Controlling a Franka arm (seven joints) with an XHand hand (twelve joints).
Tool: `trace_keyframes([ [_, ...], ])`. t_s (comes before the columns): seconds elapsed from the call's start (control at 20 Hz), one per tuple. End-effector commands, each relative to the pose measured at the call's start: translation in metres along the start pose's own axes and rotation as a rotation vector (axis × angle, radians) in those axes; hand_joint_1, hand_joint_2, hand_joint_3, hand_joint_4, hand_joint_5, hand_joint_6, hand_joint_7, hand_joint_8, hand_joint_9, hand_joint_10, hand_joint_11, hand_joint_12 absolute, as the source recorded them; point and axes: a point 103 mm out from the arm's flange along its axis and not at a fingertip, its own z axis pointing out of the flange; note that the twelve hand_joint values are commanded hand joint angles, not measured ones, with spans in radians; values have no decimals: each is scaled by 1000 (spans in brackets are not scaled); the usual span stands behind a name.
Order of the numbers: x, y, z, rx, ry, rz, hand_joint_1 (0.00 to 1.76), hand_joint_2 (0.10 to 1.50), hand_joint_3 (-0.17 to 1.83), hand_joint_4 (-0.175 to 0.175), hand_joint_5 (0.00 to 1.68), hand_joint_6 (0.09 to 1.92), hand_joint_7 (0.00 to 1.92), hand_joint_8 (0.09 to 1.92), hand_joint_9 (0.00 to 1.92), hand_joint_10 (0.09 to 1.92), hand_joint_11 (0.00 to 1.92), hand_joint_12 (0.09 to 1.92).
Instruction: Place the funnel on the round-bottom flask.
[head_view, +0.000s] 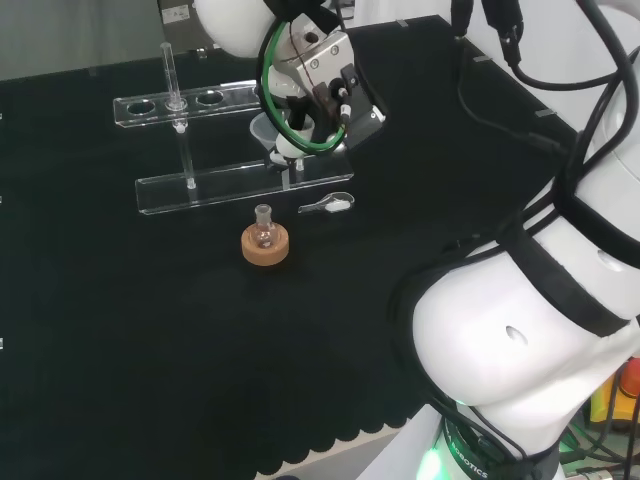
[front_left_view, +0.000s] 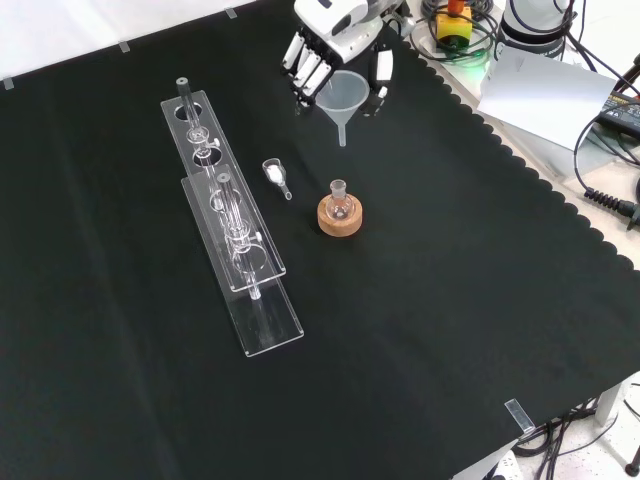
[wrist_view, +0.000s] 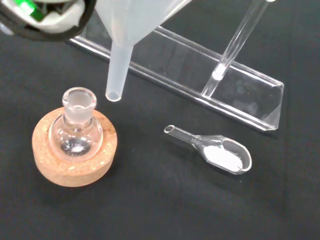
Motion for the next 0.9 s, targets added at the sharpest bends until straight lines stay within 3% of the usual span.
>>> trace_keyframes([
  [0.05, 10, 6, 5, 2, 3, -12, 927, 668, 613, -117, 728, 1091, 665, 1224, 1065, 944, 763, 1085],
  [0.15, 13, 6, 5, 3, -2, 8, 927, 668, 614, -117, 727, 1091, 665, 1223, 1066, 944, 764, 1084],
  [0.55, 34, 8, 2, -40, 10, -19, 927, 667, 616, -118, 722, 1089, 666, 1220, 1067, 943, 767, 1081],
  [0.9, 38, 15, 6, -60, 7, -24, 927, 666, 618, -118, 720, 1087, 665, 1215, 1068, 942, 770, 1080],
])
